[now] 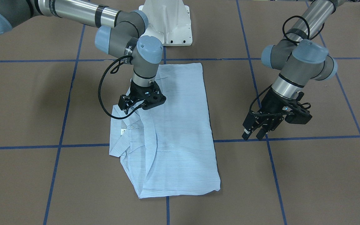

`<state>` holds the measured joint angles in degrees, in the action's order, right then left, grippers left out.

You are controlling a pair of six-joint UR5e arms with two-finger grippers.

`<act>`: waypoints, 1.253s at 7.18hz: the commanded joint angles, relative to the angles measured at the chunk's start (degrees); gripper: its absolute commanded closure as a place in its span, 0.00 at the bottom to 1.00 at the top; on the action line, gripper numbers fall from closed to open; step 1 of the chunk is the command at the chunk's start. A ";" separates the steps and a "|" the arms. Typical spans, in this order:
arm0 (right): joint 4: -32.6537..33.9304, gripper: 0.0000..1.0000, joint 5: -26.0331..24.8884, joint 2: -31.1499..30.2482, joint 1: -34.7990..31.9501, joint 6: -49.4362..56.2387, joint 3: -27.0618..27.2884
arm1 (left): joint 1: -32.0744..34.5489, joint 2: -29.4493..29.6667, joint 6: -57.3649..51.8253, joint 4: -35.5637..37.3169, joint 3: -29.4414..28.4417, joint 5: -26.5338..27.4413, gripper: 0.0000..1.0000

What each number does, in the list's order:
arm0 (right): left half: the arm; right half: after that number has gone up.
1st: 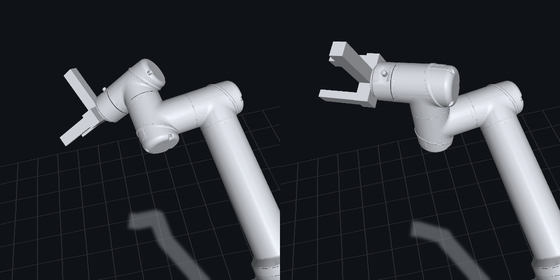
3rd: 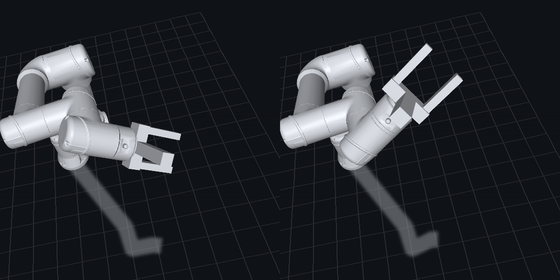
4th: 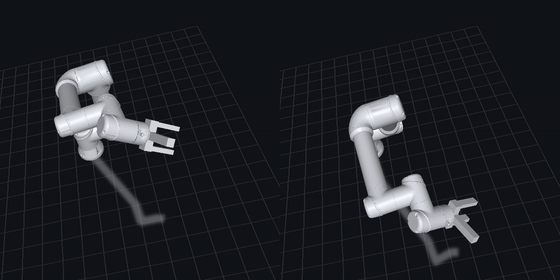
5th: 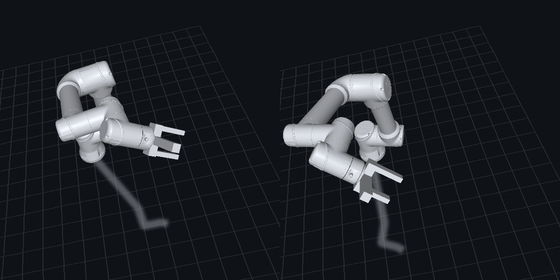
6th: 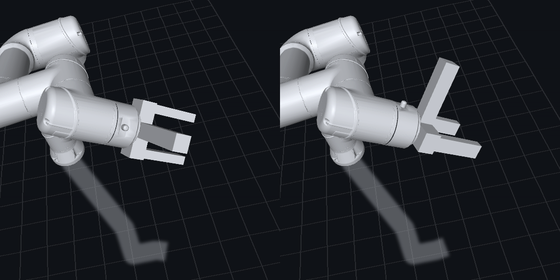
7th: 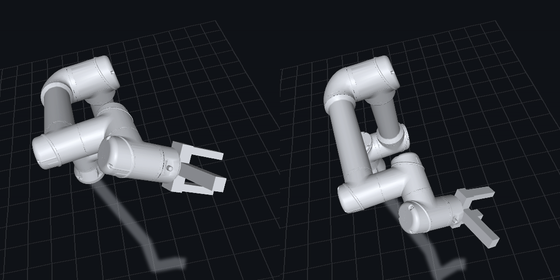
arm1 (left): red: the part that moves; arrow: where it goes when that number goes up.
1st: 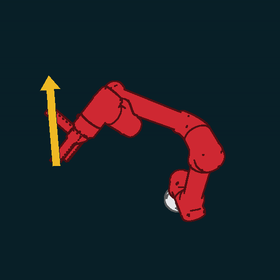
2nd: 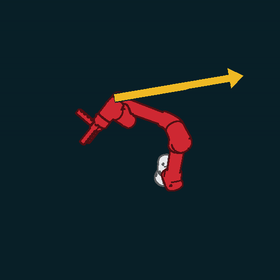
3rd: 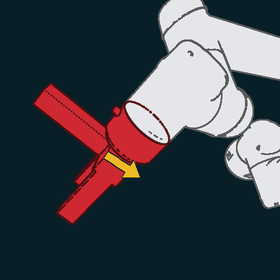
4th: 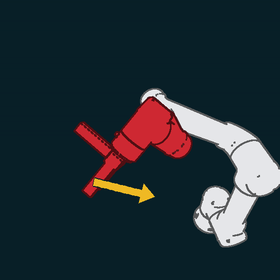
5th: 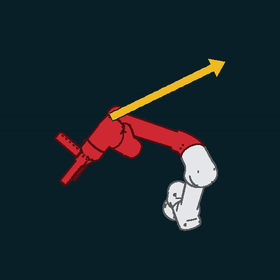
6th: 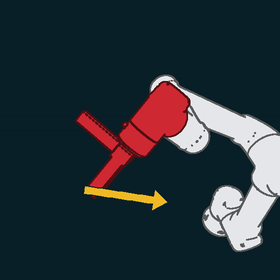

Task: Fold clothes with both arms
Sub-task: 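Move the right gripper to the shirt's corner nearest the robot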

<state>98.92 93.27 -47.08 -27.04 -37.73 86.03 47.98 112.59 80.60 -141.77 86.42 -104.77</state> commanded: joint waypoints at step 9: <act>-5.97 0.00 10.97 -14.36 0.79 -37.72 17.33 | 0.10 -0.53 0.26 0.18 2.09 0.18 0.28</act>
<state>98.30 102.46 -61.73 -31.04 -51.68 102.98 48.07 112.11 80.79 -141.59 88.45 -104.60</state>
